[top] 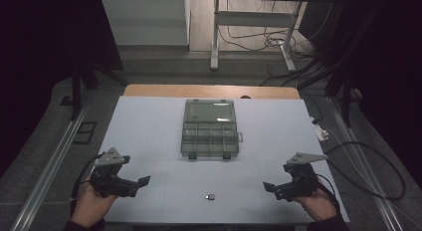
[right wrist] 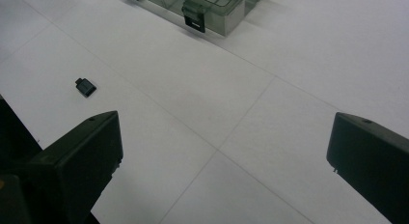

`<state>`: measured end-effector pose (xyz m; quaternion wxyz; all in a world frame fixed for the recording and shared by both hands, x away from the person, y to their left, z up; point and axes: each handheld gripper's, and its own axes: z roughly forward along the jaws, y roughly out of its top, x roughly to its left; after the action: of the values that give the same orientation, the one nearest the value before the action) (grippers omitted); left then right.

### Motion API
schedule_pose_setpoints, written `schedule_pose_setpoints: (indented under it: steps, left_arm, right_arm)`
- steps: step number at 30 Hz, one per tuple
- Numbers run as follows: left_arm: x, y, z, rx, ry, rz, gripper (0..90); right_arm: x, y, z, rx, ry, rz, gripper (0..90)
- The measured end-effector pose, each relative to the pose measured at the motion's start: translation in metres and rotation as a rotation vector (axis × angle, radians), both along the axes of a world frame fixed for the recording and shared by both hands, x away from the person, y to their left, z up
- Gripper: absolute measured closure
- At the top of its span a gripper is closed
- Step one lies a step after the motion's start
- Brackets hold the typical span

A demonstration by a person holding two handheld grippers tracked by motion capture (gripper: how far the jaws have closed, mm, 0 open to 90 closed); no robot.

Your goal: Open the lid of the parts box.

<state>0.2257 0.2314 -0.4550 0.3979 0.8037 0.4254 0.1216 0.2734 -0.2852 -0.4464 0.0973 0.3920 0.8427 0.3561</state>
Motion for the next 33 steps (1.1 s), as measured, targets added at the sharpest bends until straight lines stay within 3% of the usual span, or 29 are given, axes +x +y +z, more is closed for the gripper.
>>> schedule_pose_setpoints:
  steps: [13, 33]
  left_arm:
    - [-0.014, 0.008, 0.0, 0.009, 0.011, 0.024, 0.0]
    - [-0.027, 0.011, 0.006, 0.02, 0.001, 0.049, 0.0]
  right_arm:
    - [-0.014, -0.016, 0.005, 0.019, -0.006, -0.058, 0.0]
    - [-0.026, -0.024, 0.012, 0.008, -0.026, -0.091, 0.0]
